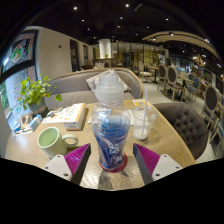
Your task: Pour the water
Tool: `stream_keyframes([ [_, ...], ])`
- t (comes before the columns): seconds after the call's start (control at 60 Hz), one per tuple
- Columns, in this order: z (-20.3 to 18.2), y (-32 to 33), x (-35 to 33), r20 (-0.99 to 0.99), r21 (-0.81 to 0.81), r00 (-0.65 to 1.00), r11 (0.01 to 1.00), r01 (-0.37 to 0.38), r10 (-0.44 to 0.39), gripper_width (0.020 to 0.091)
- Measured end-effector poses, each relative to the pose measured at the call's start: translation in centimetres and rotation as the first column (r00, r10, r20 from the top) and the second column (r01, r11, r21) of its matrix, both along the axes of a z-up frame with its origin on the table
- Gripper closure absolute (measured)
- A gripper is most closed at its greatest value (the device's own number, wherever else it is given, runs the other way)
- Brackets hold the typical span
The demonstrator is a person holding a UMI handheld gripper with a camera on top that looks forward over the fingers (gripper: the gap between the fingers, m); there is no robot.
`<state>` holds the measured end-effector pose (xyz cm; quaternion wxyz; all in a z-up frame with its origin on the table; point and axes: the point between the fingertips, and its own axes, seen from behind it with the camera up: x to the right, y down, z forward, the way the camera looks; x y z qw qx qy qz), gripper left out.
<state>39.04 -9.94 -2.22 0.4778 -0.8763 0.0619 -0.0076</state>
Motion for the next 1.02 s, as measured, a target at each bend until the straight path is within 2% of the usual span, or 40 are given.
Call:
stream_keyframes([
  [0.167,3.1,-6.9,-0.4,0.050,-0.114,0.998,0.992,0.049,-0.043,0.0249],
  [0.283,6.8,-11.7,-2.6,0.061,-0.143,0.998,0.989,0.029,-0.021,0.0250],
  [0.467,11.9,-17.9,-5.7,0.074,-0.147,0.997,0.988,0.041,-0.030,0.0249],
  [0.683,13.7,-20.8,-8.0,0.083,-0.136,0.996,0.990,0.041,-0.030,0.0247],
  [1.017,14.9,-21.3,-8.5,0.132,-0.114,0.991,0.993,0.027,-0.011,0.0250],
])
